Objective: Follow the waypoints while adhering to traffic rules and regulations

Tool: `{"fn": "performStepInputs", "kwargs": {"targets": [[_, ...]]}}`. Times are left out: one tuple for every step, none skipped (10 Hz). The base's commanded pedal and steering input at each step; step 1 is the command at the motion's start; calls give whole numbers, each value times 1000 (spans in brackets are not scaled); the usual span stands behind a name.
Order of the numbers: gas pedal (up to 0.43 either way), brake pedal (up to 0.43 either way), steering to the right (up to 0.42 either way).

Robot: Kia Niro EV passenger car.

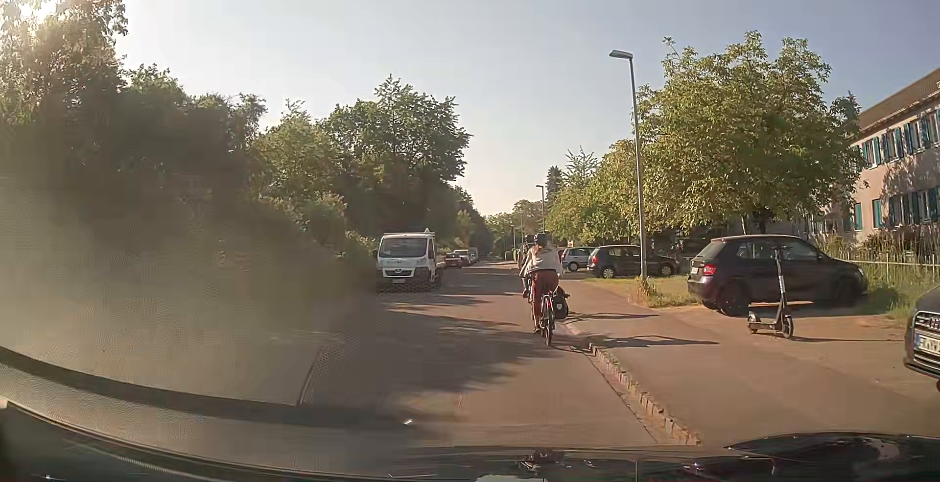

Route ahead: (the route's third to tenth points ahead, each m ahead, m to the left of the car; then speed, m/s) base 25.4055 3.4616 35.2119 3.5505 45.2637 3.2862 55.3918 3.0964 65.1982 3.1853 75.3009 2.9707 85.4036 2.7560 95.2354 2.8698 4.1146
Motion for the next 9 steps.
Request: {"fn": "performStepInputs", "kwargs": {"targets": [[8,0,-17],[8,0,-16],[8,0,-12],[8,0,-14],[8,0,-12],[8,0,-8],[8,0,-5],[8,0,-4],[8,0,-2]]}}
